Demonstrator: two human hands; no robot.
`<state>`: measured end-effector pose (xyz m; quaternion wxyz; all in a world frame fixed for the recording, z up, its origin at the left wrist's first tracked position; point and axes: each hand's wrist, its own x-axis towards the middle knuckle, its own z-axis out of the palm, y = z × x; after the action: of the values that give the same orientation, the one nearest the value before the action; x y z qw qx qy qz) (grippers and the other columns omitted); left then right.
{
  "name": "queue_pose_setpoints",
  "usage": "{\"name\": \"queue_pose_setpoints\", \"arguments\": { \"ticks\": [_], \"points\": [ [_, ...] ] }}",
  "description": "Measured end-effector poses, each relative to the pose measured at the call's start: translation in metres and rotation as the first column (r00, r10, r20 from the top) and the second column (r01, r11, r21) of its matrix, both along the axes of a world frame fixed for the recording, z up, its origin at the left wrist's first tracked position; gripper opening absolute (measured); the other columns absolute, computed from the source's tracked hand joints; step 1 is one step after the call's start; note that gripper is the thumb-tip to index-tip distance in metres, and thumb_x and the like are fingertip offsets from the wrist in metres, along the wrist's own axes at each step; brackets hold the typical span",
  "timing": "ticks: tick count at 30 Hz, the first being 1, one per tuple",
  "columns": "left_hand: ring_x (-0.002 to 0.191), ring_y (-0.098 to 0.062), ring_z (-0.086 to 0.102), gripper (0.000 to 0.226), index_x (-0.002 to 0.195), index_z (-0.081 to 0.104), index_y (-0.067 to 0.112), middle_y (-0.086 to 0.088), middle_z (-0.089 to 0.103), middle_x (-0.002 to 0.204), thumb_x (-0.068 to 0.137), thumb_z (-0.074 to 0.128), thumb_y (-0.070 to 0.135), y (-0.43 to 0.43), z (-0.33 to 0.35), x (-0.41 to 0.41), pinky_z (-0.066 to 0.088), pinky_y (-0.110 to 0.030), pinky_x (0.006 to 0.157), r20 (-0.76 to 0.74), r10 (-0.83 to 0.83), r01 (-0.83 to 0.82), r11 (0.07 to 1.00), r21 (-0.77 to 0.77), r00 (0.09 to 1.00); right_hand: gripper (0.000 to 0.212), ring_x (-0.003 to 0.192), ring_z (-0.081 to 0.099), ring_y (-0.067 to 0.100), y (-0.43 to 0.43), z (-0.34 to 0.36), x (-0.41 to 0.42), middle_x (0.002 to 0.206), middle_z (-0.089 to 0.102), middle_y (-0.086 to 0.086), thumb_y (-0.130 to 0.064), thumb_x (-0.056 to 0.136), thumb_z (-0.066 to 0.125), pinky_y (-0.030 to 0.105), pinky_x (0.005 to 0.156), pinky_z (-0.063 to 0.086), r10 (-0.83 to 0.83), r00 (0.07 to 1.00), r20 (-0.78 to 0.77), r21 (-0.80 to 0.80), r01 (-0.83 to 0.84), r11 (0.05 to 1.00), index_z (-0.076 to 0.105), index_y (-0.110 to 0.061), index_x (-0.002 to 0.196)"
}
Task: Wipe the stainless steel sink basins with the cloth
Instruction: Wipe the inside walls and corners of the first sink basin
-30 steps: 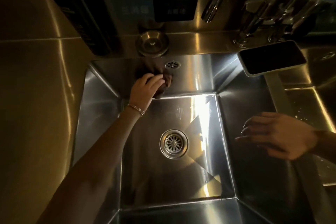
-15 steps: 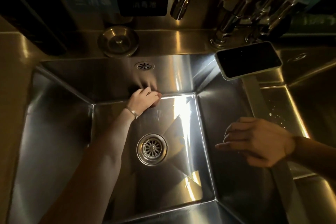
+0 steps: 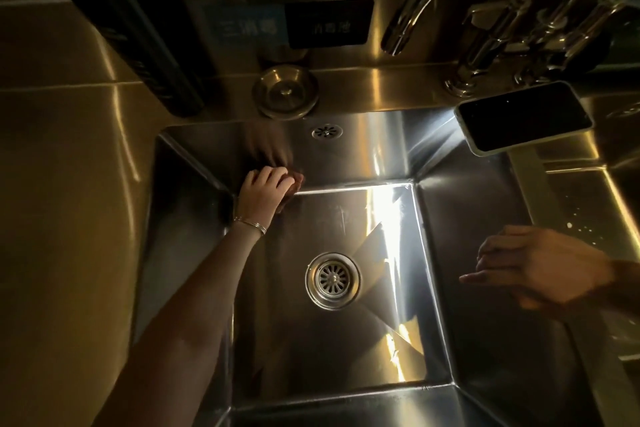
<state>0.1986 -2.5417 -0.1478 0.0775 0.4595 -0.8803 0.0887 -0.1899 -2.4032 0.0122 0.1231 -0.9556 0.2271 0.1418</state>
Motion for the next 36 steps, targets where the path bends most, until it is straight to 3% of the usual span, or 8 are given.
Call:
{"name": "queue_pose_setpoints", "arguments": {
  "ticks": [5,11,13,16,22,25,31,36],
  "points": [
    [0.083,-0.034,0.066,0.033,0.094,0.072,0.012,-0.014,0.069,0.099,0.078,0.043,0.009,0.011,0.051,0.021,0.053,-0.038,0.068,-0.274,0.184,-0.233,0.959,-0.158,0.944,0.048,0.085,0.068,0.009,-0.001,0.003,0.003,0.088,0.069,-0.014,-0.045,0.064,0.058,0.023,0.076,0.038,-0.004,1.000,-0.030,-0.027,0.003,1.000,0.071,-0.031,0.108],
    [0.093,-0.035,0.065,0.035,0.098,0.072,0.014,-0.013,0.068,0.103,0.078,0.045,0.008,0.010,0.067,0.038,0.053,-0.041,0.075,-0.319,0.260,-0.352,0.894,-0.276,0.911,0.049,0.081,0.068,0.009,-0.002,0.005,0.007,0.084,0.070,-0.013,-0.046,0.066,0.048,0.023,0.074,0.033,-0.035,0.998,-0.058,-0.009,0.034,0.999,0.073,-0.029,0.104],
    [0.101,-0.039,0.060,0.032,0.103,0.070,0.011,-0.017,0.065,0.111,0.075,0.056,0.002,0.013,0.060,0.038,0.052,-0.047,0.080,-0.248,0.352,-0.382,0.920,-0.085,0.903,0.049,0.079,0.068,0.010,-0.001,0.005,0.007,0.082,0.070,-0.012,-0.045,0.065,0.047,0.023,0.072,0.032,-0.028,0.998,-0.063,-0.013,0.027,1.000,0.074,-0.028,0.102],
    [0.120,-0.037,0.042,0.046,0.118,0.061,0.012,-0.014,0.051,0.130,0.074,0.068,0.001,0.015,0.046,0.042,0.038,-0.046,0.094,-0.030,0.526,-0.492,0.813,0.312,0.850,0.047,0.079,0.068,0.010,-0.002,0.004,0.006,0.082,0.069,-0.012,-0.045,0.065,0.048,0.023,0.072,0.033,-0.008,0.998,-0.066,-0.015,0.008,1.000,0.074,-0.028,0.100],
    [0.108,-0.038,0.049,0.053,0.109,0.064,0.013,-0.015,0.055,0.119,0.059,0.082,0.006,0.008,0.041,0.044,0.043,-0.046,0.082,0.114,0.473,-0.487,0.842,0.233,0.873,0.045,0.077,0.068,0.011,-0.002,0.009,0.006,0.080,0.070,-0.010,-0.046,0.067,0.045,0.017,0.066,0.052,-0.002,0.997,-0.072,0.047,0.005,0.999,0.075,-0.029,0.097],
    [0.098,-0.034,0.055,0.036,0.103,0.065,0.013,-0.014,0.058,0.109,0.069,0.076,0.007,0.009,0.035,0.042,0.048,-0.041,0.074,0.239,0.439,-0.485,0.855,0.184,0.866,0.046,0.078,0.068,0.012,-0.001,0.008,0.005,0.081,0.070,-0.009,-0.045,0.069,0.044,0.019,0.066,0.053,0.001,0.998,-0.056,0.037,0.001,0.999,0.075,-0.027,0.098],
    [0.125,-0.029,0.040,0.036,0.134,0.043,0.016,-0.011,0.043,0.134,0.100,0.032,0.016,0.028,0.020,0.032,0.037,-0.039,0.098,0.585,0.291,-0.570,0.731,0.374,0.757,0.044,0.081,0.068,0.014,-0.001,0.012,0.012,0.083,0.070,-0.008,-0.041,0.064,0.058,0.021,0.068,0.055,0.007,0.998,-0.060,-0.018,-0.008,1.000,0.074,-0.025,0.101],
    [0.130,-0.026,0.039,0.037,0.133,0.045,0.016,-0.008,0.047,0.137,0.097,0.041,0.021,0.044,0.070,0.028,0.025,-0.041,0.111,0.724,-0.022,-0.412,0.811,0.416,0.689,0.063,0.097,0.066,0.014,0.001,0.004,0.035,0.109,0.068,-0.005,-0.046,0.054,0.082,0.027,0.075,0.056,-0.187,0.971,-0.147,-0.020,0.186,0.982,0.067,-0.031,0.113]
  ]
}}
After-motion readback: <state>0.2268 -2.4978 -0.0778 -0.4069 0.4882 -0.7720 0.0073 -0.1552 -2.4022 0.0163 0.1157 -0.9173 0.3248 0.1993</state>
